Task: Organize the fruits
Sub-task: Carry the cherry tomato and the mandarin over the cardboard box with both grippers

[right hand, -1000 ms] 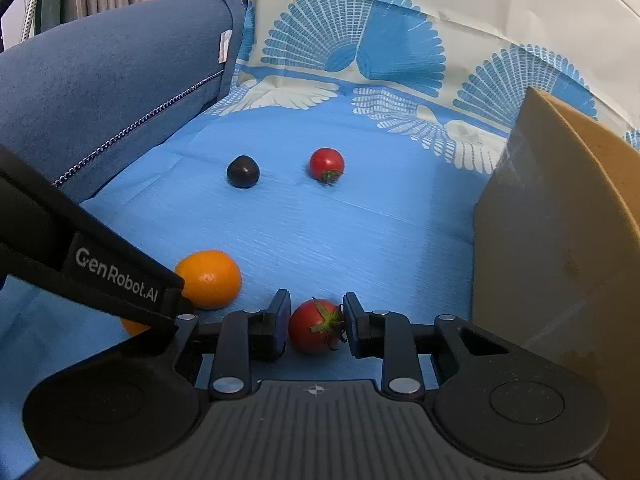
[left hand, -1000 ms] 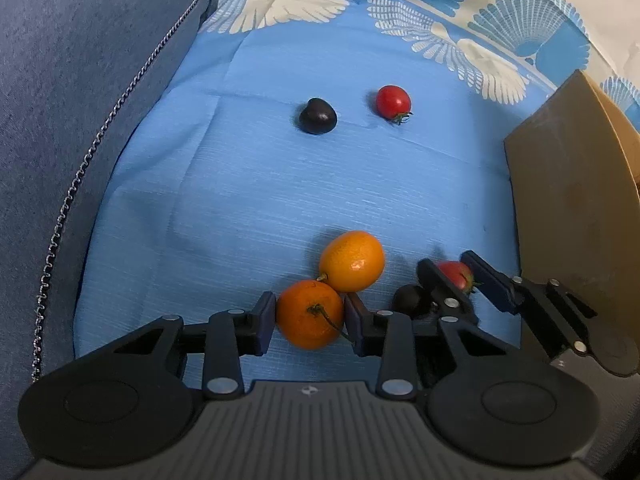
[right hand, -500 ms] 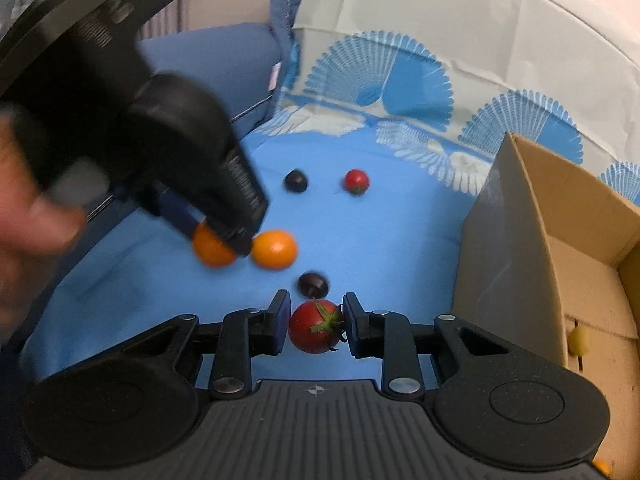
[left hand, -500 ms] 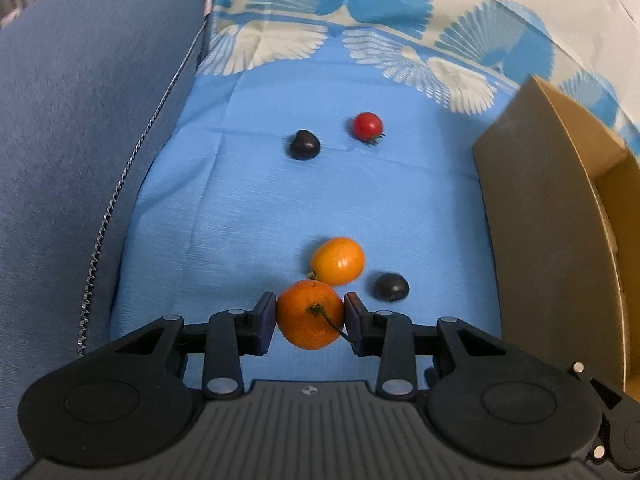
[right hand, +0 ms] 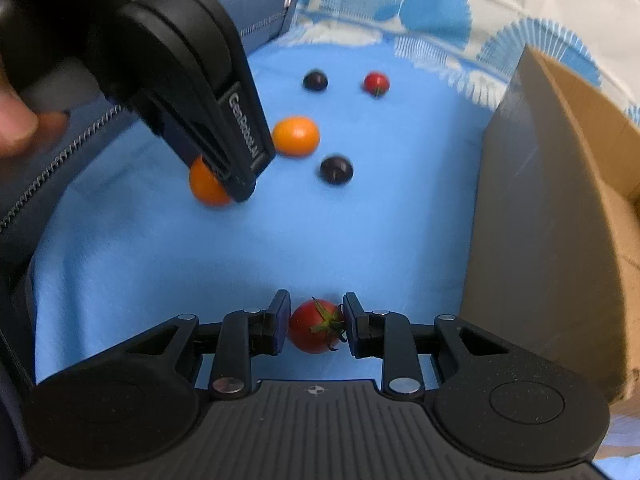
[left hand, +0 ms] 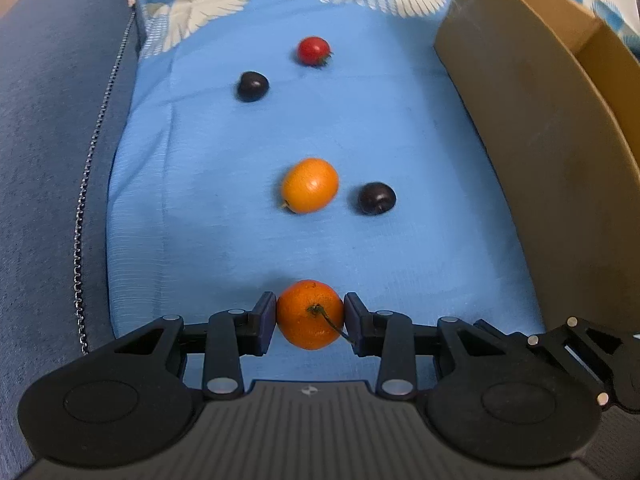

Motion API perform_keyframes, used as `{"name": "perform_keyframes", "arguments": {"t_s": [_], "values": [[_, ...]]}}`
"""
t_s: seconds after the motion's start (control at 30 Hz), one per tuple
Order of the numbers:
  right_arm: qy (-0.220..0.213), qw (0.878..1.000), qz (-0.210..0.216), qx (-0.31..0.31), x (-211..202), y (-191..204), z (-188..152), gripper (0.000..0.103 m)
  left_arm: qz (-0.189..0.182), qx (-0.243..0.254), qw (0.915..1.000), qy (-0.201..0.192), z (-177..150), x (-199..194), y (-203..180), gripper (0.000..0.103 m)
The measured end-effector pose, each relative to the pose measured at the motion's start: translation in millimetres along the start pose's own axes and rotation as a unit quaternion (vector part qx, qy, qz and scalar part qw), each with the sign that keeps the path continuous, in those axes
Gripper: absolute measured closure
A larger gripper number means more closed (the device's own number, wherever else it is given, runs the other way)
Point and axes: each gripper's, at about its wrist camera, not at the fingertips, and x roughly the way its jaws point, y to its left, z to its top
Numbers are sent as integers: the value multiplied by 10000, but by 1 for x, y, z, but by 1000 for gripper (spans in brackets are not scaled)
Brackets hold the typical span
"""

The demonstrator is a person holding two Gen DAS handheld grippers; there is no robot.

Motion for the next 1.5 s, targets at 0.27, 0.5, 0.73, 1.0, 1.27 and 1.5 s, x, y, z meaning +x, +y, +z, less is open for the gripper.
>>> {"name": "perform_keyframes", "arguments": {"t_s": [0.27, 0.5, 0.73, 1.0, 1.27, 1.5], "values": [[33, 9999, 94, 22, 3, -3, -3, 72, 113, 339, 9992, 178, 0, 13, -13, 61], [113, 9998, 112, 79, 11, -7, 1, 71, 124, 474, 9984, 268, 0, 18, -16, 62], [24, 10000, 64, -28, 9, -4, -2, 72, 179, 471, 9987, 94, 0, 13, -16, 62], [-367, 9993, -69, 77, -12, -10, 1, 72, 68, 378, 9964, -749, -2, -20, -18, 62], [-1299, 9912, -220, 118, -58, -17, -3, 72, -535, -283, 9644, -2573, -17, -89, -3, 62], [-2260, 9735, -224, 273, -117, -43, -12, 72, -1016, -815, 9270, -3518, -37, -128, -2, 62]]}}
